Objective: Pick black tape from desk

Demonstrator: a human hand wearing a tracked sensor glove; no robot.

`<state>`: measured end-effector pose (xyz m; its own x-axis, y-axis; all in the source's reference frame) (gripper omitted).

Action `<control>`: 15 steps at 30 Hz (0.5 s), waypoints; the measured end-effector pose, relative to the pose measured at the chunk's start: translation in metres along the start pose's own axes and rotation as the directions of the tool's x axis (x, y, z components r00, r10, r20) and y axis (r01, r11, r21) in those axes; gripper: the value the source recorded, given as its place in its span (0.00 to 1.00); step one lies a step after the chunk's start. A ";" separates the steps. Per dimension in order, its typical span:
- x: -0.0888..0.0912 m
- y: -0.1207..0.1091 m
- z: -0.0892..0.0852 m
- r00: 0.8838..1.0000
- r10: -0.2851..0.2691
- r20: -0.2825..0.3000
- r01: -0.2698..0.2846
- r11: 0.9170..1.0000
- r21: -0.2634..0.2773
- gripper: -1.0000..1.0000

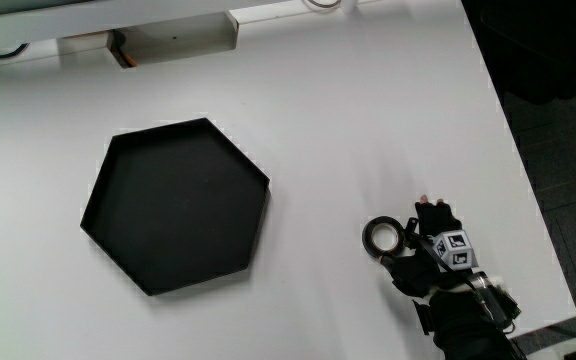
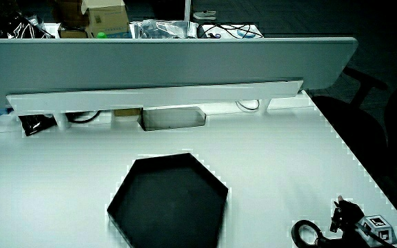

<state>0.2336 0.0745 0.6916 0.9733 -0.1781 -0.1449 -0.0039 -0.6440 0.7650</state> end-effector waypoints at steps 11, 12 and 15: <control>-0.023 0.028 -0.008 0.997 0.059 0.047 -0.043 0.959 -0.279 0.50; -0.026 0.026 -0.007 0.996 0.053 0.071 -0.034 0.967 -0.254 0.50; -0.031 0.020 -0.006 0.993 0.037 0.109 -0.009 0.970 -0.244 0.50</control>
<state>0.2048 0.0718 0.7147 0.9417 -0.2816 -0.1840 0.0433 -0.4409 0.8965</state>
